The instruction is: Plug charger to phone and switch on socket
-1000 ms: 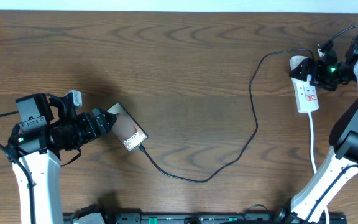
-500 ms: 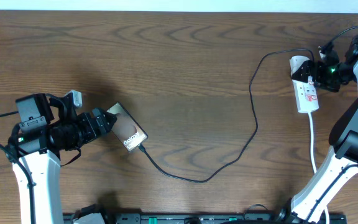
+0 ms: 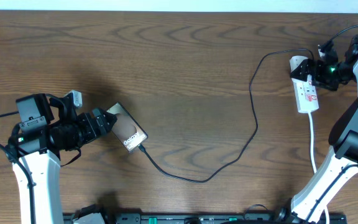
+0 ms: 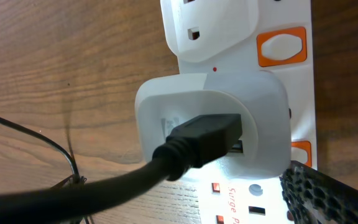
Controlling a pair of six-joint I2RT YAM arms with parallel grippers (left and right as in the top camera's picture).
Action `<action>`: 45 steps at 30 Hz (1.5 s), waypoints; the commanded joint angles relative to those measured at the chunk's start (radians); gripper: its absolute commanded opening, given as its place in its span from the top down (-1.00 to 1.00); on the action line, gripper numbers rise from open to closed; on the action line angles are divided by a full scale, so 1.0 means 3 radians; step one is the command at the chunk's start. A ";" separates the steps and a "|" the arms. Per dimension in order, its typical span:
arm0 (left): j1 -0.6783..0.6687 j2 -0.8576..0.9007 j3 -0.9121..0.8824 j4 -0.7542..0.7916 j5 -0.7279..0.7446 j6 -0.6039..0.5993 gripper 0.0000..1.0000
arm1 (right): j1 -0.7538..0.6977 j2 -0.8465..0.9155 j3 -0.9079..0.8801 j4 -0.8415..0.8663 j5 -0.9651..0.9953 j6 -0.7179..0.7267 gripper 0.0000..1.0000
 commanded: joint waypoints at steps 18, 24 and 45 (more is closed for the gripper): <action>0.0018 0.0006 -0.0028 -0.0011 -0.0042 0.0083 -0.79 | 0.0036 0.0042 -0.0018 0.0014 -0.0150 -0.0017 -0.97; 0.0018 0.0006 -0.0028 -0.0010 -0.0042 0.0084 -0.79 | 0.0036 0.0043 -0.0028 0.0015 -0.0151 -0.0018 -0.97; 0.0018 0.0006 -0.0028 -0.0010 -0.0042 0.0084 -0.79 | 0.0160 0.0064 -0.0074 0.0066 -0.0187 -0.0014 -0.98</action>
